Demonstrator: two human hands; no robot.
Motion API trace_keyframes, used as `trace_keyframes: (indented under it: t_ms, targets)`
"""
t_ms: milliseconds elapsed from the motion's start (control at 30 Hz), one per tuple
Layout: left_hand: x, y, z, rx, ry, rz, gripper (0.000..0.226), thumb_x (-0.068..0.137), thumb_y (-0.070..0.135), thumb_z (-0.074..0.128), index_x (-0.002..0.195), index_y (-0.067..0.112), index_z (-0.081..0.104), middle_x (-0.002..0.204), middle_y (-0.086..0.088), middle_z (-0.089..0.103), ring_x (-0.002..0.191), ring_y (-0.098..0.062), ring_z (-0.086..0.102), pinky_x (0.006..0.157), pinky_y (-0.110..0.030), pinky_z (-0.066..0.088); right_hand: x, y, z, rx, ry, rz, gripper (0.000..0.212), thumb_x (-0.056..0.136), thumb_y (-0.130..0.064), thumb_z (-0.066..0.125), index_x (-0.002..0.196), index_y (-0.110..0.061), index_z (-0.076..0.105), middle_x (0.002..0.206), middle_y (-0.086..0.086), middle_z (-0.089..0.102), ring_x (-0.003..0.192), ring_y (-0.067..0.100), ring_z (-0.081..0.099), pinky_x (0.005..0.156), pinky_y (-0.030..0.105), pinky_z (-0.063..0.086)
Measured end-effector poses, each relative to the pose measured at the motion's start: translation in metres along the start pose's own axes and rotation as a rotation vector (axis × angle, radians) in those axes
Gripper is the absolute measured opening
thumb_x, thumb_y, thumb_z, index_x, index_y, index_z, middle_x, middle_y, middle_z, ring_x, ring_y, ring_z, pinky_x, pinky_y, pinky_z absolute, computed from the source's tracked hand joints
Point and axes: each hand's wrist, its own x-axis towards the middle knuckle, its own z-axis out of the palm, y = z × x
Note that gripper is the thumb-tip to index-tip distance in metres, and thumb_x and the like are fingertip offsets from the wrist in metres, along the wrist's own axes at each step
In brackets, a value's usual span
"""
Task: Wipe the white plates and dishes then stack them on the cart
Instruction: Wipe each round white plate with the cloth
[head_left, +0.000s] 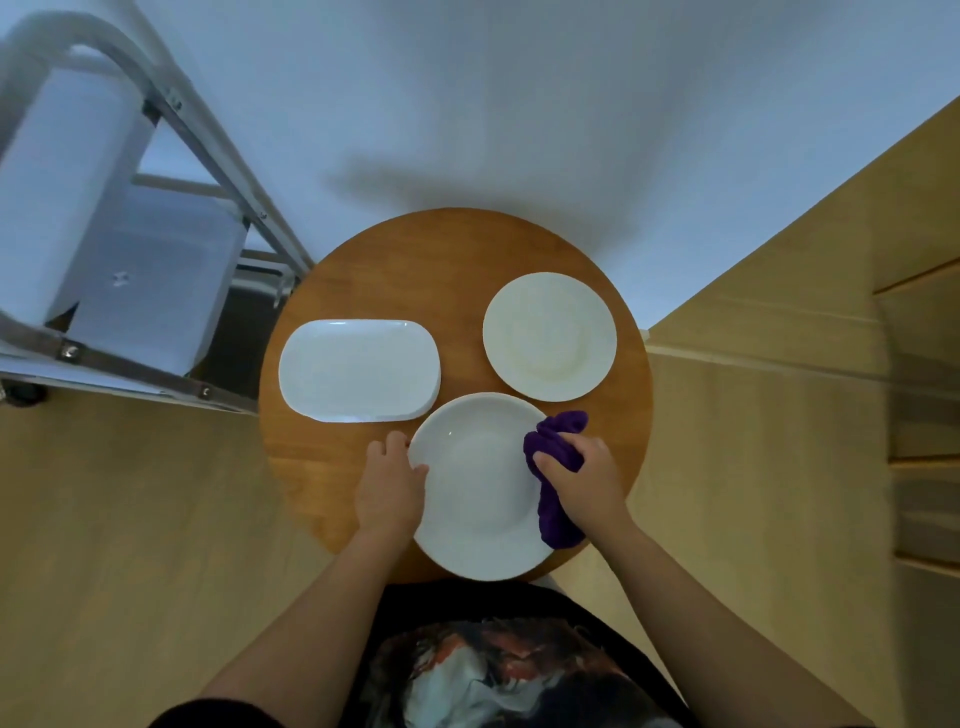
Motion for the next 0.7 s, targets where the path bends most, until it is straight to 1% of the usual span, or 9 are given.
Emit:
trace_keyframes:
  t_ms: [67, 133, 200, 300, 367, 467, 567, 600, 700]
  targets:
    - [0.002, 0.008, -0.001, 0.104, 0.019, 0.047, 0.030, 0.091, 0.022, 0.058, 0.119, 0.018, 0.047, 0.104, -0.001, 0.044, 0.088, -0.012, 0.047, 0.071, -0.024, 0.042, 0.005, -0.004, -0.002, 0.024, 0.011, 0.002, 0.031, 0.086, -0.026, 0.066, 0.116, -0.018, 0.060, 0.111, -0.002, 0.054, 0.097, 0.015, 0.055, 0.079, 0.025, 0.047]
    - [0.006, 0.018, -0.001, 0.188, 0.049, 0.116, 0.039, 0.092, 0.025, 0.057, 0.128, 0.019, 0.044, 0.116, -0.004, 0.047, 0.100, -0.014, 0.048, 0.081, -0.024, 0.045, 0.011, -0.009, -0.005, 0.075, 0.033, 0.013, 0.031, 0.086, -0.026, 0.066, 0.115, -0.022, 0.058, 0.111, -0.003, 0.055, 0.097, 0.013, 0.055, 0.078, 0.025, 0.047]
    - [0.013, 0.035, 0.000, 0.132, 0.057, 0.173, 0.044, 0.092, 0.027, 0.057, 0.134, 0.018, 0.043, 0.125, -0.005, 0.047, 0.111, -0.016, 0.047, 0.092, -0.024, 0.044, 0.019, -0.015, -0.009, 0.143, 0.054, 0.029, 0.029, 0.086, -0.026, 0.066, 0.112, -0.028, 0.055, 0.110, -0.004, 0.056, 0.096, 0.012, 0.056, 0.076, 0.024, 0.048]
    - [0.038, 0.068, 0.006, -0.078, -0.017, 0.144, 0.048, 0.093, 0.027, 0.056, 0.137, 0.016, 0.042, 0.136, -0.007, 0.046, 0.122, -0.021, 0.048, 0.101, -0.032, 0.041, 0.034, -0.026, -0.016, 0.268, 0.064, 0.082, 0.037, 0.086, -0.027, 0.066, 0.121, -0.022, 0.054, 0.113, -0.002, 0.059, 0.095, 0.013, 0.057, 0.066, 0.020, 0.048]
    - [0.061, 0.088, 0.010, -0.155, -0.099, 0.088, 0.045, 0.095, 0.028, 0.054, 0.136, 0.013, 0.043, 0.135, -0.008, 0.051, 0.118, -0.022, 0.052, 0.098, -0.033, 0.043, 0.047, -0.033, -0.022, 0.350, 0.072, 0.116, 0.044, 0.086, -0.026, 0.067, 0.127, -0.020, 0.052, 0.114, 0.000, 0.060, 0.098, 0.017, 0.058, 0.066, 0.022, 0.050]
    - [0.096, 0.111, 0.018, -0.126, -0.238, 0.001, 0.040, 0.096, 0.030, 0.050, 0.129, 0.007, 0.048, 0.123, -0.009, 0.058, 0.103, -0.022, 0.055, 0.081, -0.028, 0.039, 0.069, -0.039, -0.030, 0.413, 0.098, 0.155, 0.045, 0.086, -0.026, 0.067, 0.128, -0.019, 0.051, 0.113, 0.002, 0.060, 0.098, 0.020, 0.059, 0.071, 0.027, 0.053]
    - [0.131, 0.122, 0.035, -0.188, -0.355, -0.139, 0.035, 0.096, 0.029, 0.050, 0.121, 0.004, 0.053, 0.101, -0.008, 0.058, 0.088, -0.020, 0.053, 0.074, -0.029, 0.042, 0.094, -0.038, -0.032, 0.449, 0.105, 0.193, 0.045, 0.087, -0.028, 0.066, 0.128, -0.020, 0.051, 0.112, 0.003, 0.061, 0.099, 0.022, 0.059, 0.079, 0.036, 0.055]
    - [0.140, 0.125, 0.041, -0.234, -0.367, -0.184, 0.034, 0.096, 0.027, 0.049, 0.120, 0.004, 0.053, 0.099, -0.007, 0.057, 0.088, -0.020, 0.053, 0.074, -0.030, 0.043, 0.101, -0.036, -0.032, 0.461, 0.104, 0.204, 0.044, 0.086, -0.028, 0.067, 0.127, -0.020, 0.052, 0.111, 0.002, 0.061, 0.098, 0.022, 0.059, 0.077, 0.035, 0.055]
    - [0.160, 0.132, 0.058, -0.432, -0.364, -0.292, 0.038, 0.096, 0.023, 0.045, 0.128, 0.002, 0.048, 0.115, -0.012, 0.056, 0.098, -0.024, 0.052, 0.078, -0.033, 0.043, 0.119, -0.027, -0.033, 0.471, 0.114, 0.228, 0.045, 0.085, -0.027, 0.068, 0.127, -0.020, 0.052, 0.110, 0.002, 0.061, 0.098, 0.021, 0.059, 0.073, 0.033, 0.055]
